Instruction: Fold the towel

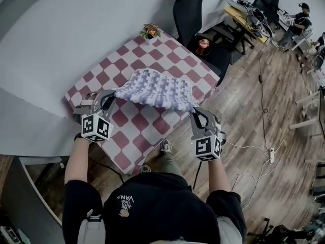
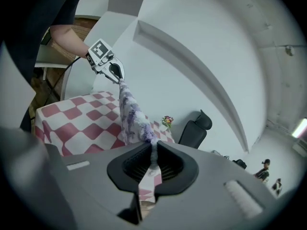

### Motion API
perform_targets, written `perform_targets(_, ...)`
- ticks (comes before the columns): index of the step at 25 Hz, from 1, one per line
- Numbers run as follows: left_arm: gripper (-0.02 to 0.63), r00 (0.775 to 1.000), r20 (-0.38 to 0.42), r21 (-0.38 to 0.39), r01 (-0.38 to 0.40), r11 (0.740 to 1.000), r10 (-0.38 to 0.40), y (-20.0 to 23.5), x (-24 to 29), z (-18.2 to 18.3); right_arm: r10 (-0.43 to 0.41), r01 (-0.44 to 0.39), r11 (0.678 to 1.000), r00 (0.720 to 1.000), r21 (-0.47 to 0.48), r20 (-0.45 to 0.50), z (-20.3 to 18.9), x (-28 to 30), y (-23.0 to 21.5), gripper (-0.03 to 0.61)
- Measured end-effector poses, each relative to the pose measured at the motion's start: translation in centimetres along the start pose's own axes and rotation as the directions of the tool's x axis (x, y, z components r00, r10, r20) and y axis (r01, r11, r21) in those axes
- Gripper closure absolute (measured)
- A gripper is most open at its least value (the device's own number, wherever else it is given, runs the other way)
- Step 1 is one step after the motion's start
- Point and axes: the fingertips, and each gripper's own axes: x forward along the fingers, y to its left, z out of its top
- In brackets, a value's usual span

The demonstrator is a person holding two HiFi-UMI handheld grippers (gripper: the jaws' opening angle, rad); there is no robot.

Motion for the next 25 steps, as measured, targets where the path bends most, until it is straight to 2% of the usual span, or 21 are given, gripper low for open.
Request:
perform_targets(4,0.578,0.991,0.067,-0.056,-0.110,0.992,0.114,4.0,-3.2,2.3,-0.090,0.091,0.996,0.994,0.002,0.067,3.7,-1.9,-3.1,0.549)
perform_targets(7,0.578,0.970,0.122,-0.105,-0.196,0.975,0.208,7.3,-5.7,4.4,-0.157,0.160,0.987,0.980,-0.013,0.122,6.8,-3.4,-5.9,0.549)
perform_targets(12,0.578,0.943,0.166,-0.101,-0.276,0.956,0.289,11.4,-8.2,6.9,-0.213,0.226,0.973,0.959,-0.049,0.188,10.8,-4.8,-9.8,0.549)
perform_targets(16,0.578,0.941,0.150,-0.090,-0.294,0.952,0.305,13.2,-7.2,7.1,-0.202,0.219,0.974,0.958,-0.065,0.201,11.5,-3.3,-11.7,0.549)
perform_targets(25,0.578,0.956,0.035,-0.071,-0.288,0.955,0.291,16.1,1.9,5.1,-0.117,0.124,0.991,0.983,-0.045,0.144,8.5,6.7,-16.4,0.549)
